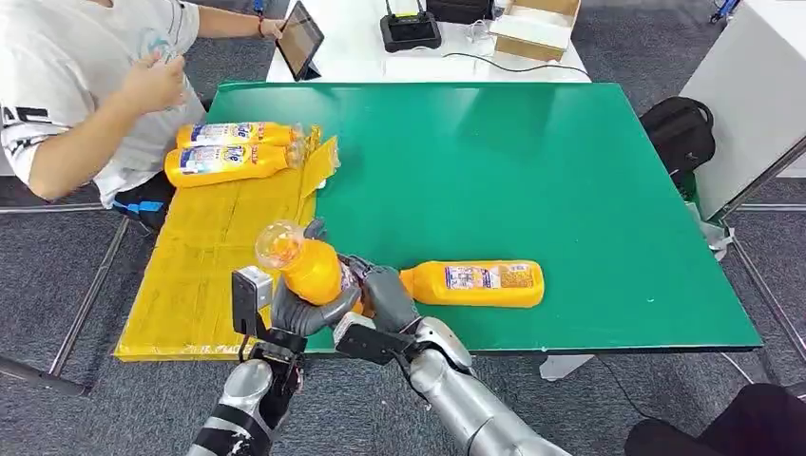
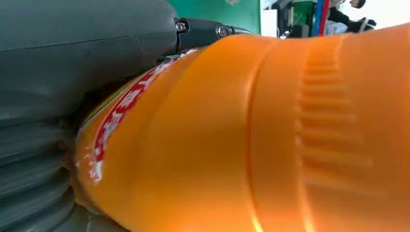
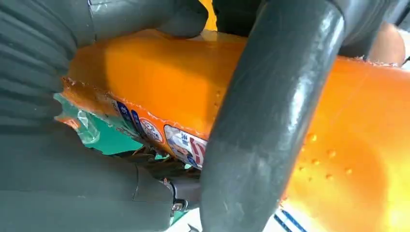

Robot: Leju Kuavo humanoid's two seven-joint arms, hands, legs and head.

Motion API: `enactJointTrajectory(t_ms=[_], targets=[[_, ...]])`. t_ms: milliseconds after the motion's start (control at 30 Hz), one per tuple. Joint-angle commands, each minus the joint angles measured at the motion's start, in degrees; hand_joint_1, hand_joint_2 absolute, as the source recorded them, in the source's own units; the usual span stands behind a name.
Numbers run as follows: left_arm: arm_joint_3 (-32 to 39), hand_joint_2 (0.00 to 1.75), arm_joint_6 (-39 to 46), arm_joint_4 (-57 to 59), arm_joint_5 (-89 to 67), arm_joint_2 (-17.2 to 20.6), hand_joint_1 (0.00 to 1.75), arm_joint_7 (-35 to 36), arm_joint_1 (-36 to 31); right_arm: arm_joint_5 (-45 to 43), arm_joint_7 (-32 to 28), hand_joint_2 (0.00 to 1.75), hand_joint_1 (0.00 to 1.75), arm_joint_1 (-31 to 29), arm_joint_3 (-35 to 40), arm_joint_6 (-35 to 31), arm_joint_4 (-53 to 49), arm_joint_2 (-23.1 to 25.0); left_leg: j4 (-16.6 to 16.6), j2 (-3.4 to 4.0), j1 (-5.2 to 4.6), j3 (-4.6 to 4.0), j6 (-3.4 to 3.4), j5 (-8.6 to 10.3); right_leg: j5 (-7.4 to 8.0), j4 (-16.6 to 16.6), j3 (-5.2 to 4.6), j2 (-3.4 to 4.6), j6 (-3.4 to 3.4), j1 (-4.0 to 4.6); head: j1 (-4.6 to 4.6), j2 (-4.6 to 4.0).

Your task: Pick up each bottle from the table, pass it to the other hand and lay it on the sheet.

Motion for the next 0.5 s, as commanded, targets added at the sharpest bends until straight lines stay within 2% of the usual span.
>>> enactJointTrajectory(t_ms=[33,100,133,167,200,500], targets=[[-1.99,1.75,-2.02,6.45,1.37,-0.48,0.00,1.02,-5.14,0.24,-0.28,1.75,1.75,-0.91,6.98,1.62,7.31,1.71,-0.01,-0.02,0.04,0.17,0.04,-0.07,-0.08,-0.03,0.20,-0.07,-0.13,0.07,0.00,0.00],[-1.42,1.75,-2.51,6.64,2.78,-0.76,0.00,0.99,-5.13,0.03,-0.15,1.75,1.75,-0.99,7.14,1.81,7.26,1.65,0.00,-0.05,0.03,0.18,0.04,-0.08,-0.10,-0.01,0.21,-0.11,-0.14,0.07,0.00,0.00],[-1.36,1.75,-2.67,6.47,3.19,-0.80,0.21,0.84,-5.06,-0.17,-0.09,1.75,1.75,-1.00,7.12,1.83,7.22,1.67,0.01,-0.02,0.04,0.30,0.07,-0.14,-0.15,-0.02,0.33,-0.10,-0.19,0.09,-0.02,0.00],[-1.14,1.75,-3.13,5.86,3.94,-0.89,1.66,0.33,-4.79,-0.43,-0.11,1.75,1.75,-1.02,7.08,2.01,7.25,1.69,0.01,-0.04,0.04,0.19,0.05,-0.09,-0.10,-0.02,0.22,-0.10,-0.15,0.07,0.00,0.00],[-0.93,1.75,-3.52,5.61,4.60,-0.94,1.75,0.06,-4.65,-0.53,-0.13,1.75,1.75,-1.05,7.13,2.08,7.29,1.69,0.04,-0.02,0.05,0.31,0.06,-0.16,-0.16,0.00,0.34,-0.10,-0.20,0.10,0.00,0.00],[-0.28,1.75,-3.46,2.65,6.58,-1.14,1.75,-0.94,-3.78,-0.97,0.31,1.75,1.75,-1.60,7.43,2.26,8.22,1.62,0.01,-0.07,0.04,0.13,0.04,-0.07,-0.09,-0.01,0.16,-0.12,-0.13,0.06,0.00,0.00]])
